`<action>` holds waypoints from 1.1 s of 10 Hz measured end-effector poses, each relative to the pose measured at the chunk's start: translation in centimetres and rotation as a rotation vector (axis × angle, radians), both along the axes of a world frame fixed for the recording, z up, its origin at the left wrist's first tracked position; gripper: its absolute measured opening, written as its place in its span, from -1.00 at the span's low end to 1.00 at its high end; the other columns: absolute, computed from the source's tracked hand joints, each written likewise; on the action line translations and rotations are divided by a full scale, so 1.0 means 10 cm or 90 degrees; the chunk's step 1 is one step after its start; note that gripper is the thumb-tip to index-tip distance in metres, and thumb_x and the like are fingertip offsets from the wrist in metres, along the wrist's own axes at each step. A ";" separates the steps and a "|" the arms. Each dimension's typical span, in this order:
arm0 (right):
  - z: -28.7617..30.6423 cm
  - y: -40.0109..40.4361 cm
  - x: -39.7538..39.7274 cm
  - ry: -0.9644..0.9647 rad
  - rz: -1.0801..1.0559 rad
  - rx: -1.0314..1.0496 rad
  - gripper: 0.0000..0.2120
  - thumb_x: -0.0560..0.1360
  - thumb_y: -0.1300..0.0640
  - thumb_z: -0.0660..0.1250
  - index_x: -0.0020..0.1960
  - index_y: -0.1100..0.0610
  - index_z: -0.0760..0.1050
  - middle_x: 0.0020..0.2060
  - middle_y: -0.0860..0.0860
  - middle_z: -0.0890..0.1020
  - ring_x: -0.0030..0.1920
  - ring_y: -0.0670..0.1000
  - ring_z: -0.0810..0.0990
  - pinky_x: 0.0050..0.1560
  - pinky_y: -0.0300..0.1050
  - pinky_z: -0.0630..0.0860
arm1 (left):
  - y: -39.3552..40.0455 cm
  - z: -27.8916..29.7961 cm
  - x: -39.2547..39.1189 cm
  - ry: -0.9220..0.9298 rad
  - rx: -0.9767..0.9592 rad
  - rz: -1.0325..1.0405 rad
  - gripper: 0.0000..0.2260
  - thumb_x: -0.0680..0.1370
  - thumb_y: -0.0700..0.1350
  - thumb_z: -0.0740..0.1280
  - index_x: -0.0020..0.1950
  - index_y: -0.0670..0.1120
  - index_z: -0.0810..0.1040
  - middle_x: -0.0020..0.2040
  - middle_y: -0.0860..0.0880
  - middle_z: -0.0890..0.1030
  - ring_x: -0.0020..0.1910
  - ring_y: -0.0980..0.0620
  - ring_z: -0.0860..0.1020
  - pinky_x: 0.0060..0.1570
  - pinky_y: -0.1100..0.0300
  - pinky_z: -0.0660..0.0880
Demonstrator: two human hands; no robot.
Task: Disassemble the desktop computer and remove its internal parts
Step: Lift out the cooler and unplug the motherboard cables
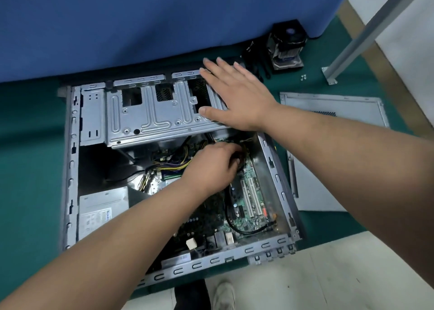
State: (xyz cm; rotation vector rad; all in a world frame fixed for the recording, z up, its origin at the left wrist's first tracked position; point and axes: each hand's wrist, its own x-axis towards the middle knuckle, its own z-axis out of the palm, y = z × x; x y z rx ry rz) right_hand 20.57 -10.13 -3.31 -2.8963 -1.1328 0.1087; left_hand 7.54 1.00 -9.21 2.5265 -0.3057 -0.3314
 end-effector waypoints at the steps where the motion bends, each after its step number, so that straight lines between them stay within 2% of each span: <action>1: -0.03 0.00 0.00 -0.007 0.005 0.007 -0.14 0.56 -0.46 -0.02 0.68 0.02 -0.05 0.67 -0.05 -0.07 0.65 -0.02 -0.13 0.62 0.06 -0.14 | -0.10 -0.10 0.09 -0.011 0.075 0.019 -0.69 0.63 0.05 0.28 0.32 -0.04 0.53 0.21 -0.11 0.62 0.22 -0.20 0.57 0.15 -0.07 0.54; 3: -0.05 0.00 0.03 0.007 0.008 0.041 -0.15 0.56 -0.46 0.04 0.68 0.00 -0.02 0.67 -0.07 -0.05 0.65 -0.04 -0.11 0.63 0.06 -0.13 | -0.22 -0.28 0.22 0.014 0.039 0.122 -0.77 0.59 0.13 0.34 0.17 0.09 0.65 0.12 0.03 0.68 0.16 -0.08 0.60 0.06 0.04 0.57; 4: -0.07 0.00 0.03 0.010 0.008 0.045 -0.15 0.56 -0.46 0.04 0.68 -0.01 -0.02 0.66 -0.08 -0.05 0.64 -0.05 -0.11 0.63 0.06 -0.13 | -0.24 -0.32 0.30 0.034 0.009 0.142 -0.81 0.58 0.11 0.36 0.11 0.11 0.70 0.10 0.07 0.69 0.12 -0.05 0.61 0.05 0.06 0.57; 5: -0.07 0.01 0.03 0.012 0.008 0.046 -0.14 0.56 -0.47 0.04 0.68 -0.01 -0.02 0.66 -0.08 -0.05 0.64 -0.06 -0.11 0.63 0.06 -0.13 | -0.26 -0.35 0.34 0.039 0.015 0.139 -0.81 0.59 0.09 0.35 0.07 0.06 0.70 0.04 0.02 0.69 0.06 -0.09 0.62 0.00 0.05 0.58; 7: -0.07 0.02 0.02 0.013 0.007 0.044 -0.15 0.56 -0.47 0.04 0.68 -0.02 -0.03 0.66 -0.08 -0.05 0.65 -0.05 -0.11 0.63 0.06 -0.13 | -0.23 -0.38 0.43 0.049 0.029 0.115 -0.79 0.57 0.09 0.38 0.05 -0.01 0.69 -0.05 -0.04 0.68 -0.02 -0.13 0.62 -0.06 0.05 0.58; 8: -0.07 0.03 0.02 0.011 0.004 0.043 -0.15 0.56 -0.47 0.04 0.68 -0.02 -0.03 0.66 -0.08 -0.04 0.65 -0.05 -0.11 0.63 0.06 -0.13 | -0.20 -0.35 0.50 0.074 0.016 0.103 -0.79 0.54 0.10 0.42 0.02 -0.01 0.66 -0.13 -0.01 0.62 -0.05 -0.12 0.61 -0.16 0.12 0.46; 11: -0.06 0.03 0.02 0.010 0.000 0.044 -0.15 0.55 -0.47 0.04 0.68 -0.02 -0.01 0.66 -0.08 -0.03 0.65 -0.04 -0.10 0.63 0.05 -0.13 | -0.25 -0.41 0.48 0.034 0.056 0.121 -0.80 0.54 0.10 0.35 -0.08 -0.03 0.56 -0.14 -0.02 0.59 -0.08 -0.15 0.59 -0.21 0.12 0.41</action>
